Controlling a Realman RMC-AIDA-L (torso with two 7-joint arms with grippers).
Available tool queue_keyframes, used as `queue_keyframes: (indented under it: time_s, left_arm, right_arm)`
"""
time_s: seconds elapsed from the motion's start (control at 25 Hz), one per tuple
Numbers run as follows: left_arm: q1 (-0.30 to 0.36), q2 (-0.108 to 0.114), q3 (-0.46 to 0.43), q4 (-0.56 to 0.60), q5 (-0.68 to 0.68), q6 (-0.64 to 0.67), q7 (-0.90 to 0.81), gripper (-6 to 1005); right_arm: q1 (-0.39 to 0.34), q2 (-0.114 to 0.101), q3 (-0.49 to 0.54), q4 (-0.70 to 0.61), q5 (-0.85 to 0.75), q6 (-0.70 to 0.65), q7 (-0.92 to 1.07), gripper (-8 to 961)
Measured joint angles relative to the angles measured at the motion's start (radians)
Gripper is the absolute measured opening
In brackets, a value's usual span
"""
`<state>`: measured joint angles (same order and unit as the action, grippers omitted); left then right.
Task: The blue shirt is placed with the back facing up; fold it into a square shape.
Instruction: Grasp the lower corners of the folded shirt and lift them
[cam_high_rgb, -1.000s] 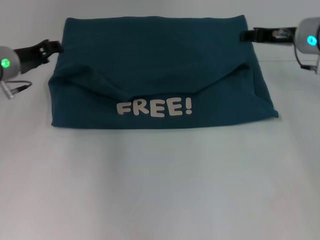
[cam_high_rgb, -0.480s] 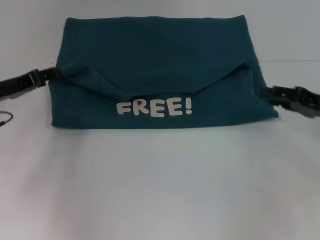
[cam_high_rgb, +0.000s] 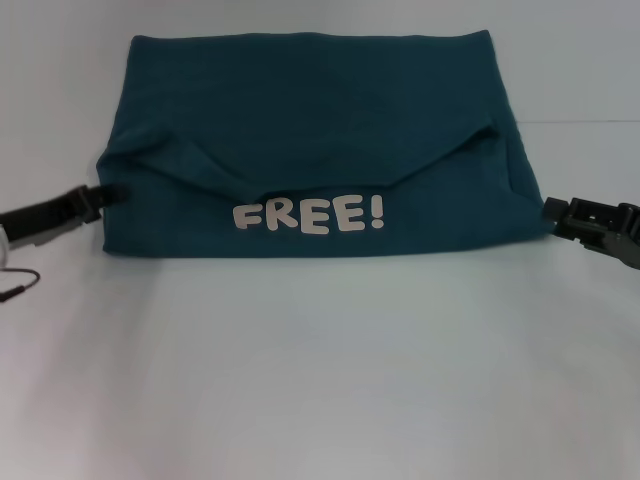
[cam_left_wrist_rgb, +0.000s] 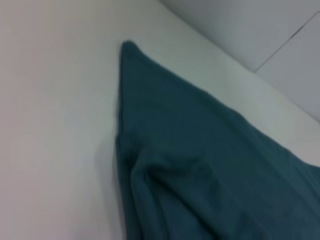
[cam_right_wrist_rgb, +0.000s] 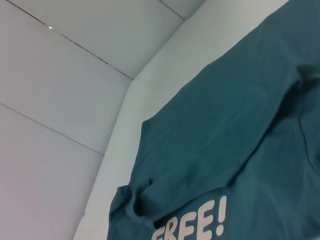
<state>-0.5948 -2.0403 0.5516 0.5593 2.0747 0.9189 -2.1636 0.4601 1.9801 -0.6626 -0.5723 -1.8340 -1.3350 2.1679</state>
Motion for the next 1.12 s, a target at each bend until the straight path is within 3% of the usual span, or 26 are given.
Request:
queue_keyframes:
  time_s: [0.32, 1.12]
  left_arm:
    - [0.002, -0.014, 0.002, -0.026, 0.0, -0.042, -0.006, 632]
    - [-0.022, -0.017, 0.045, -0.075, -0.001, -0.107, -0.019, 597]
  right_arm:
    - [0.013, 0.0, 0.001, 0.0, -0.004, -0.002, 0.0, 557]
    - [0.007, 0.0, 0.004, 0.0, 0.001, -0.004, 0.003, 556]
